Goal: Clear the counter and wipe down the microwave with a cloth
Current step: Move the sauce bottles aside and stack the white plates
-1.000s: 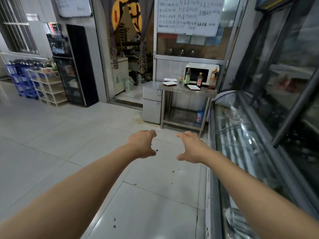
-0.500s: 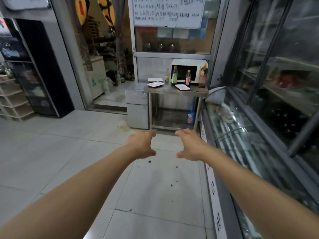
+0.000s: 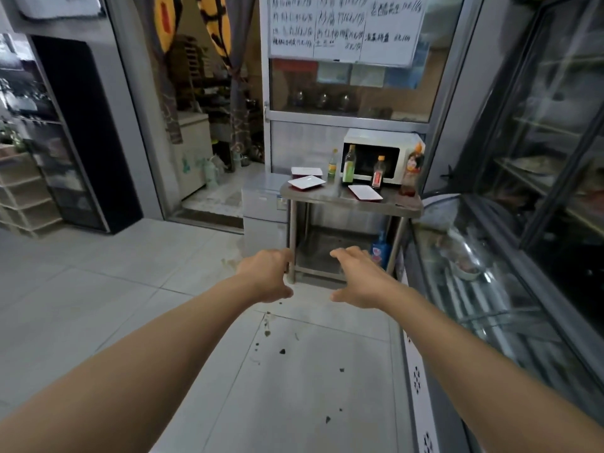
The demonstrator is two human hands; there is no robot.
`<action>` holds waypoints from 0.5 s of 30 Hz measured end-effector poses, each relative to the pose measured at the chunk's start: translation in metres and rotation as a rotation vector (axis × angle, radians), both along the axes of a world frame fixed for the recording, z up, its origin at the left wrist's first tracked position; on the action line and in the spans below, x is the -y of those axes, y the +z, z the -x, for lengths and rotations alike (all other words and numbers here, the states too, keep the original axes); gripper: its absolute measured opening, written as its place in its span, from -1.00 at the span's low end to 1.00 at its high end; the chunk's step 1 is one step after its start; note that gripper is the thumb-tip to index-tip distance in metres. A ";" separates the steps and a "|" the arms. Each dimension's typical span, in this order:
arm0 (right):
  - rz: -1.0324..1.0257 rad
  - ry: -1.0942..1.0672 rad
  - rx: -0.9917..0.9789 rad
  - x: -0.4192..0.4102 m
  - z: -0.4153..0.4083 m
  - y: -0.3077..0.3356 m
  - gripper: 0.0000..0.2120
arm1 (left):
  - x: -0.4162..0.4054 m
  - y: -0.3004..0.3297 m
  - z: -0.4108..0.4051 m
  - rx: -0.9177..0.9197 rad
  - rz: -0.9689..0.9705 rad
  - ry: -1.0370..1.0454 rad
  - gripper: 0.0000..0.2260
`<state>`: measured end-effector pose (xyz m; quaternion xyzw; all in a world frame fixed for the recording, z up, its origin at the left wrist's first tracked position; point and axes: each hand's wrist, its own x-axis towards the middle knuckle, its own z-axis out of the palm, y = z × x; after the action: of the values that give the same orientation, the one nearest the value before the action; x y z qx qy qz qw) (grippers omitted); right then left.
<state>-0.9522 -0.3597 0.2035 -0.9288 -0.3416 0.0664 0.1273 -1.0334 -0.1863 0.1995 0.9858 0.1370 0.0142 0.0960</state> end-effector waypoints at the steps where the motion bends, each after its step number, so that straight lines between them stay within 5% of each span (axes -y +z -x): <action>1: 0.005 -0.006 0.001 -0.006 -0.013 0.000 -0.23 | -0.008 0.000 -0.014 0.000 0.002 -0.005 -0.47; 15: -0.037 -0.149 0.018 -0.130 -0.192 0.005 -0.21 | -0.160 0.003 -0.218 0.020 0.052 -0.148 -0.43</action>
<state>-0.7605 -0.2300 0.2087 -0.9497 -0.2737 0.0418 0.1461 -0.8158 -0.0265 0.2024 0.9902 0.0631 0.0136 0.1235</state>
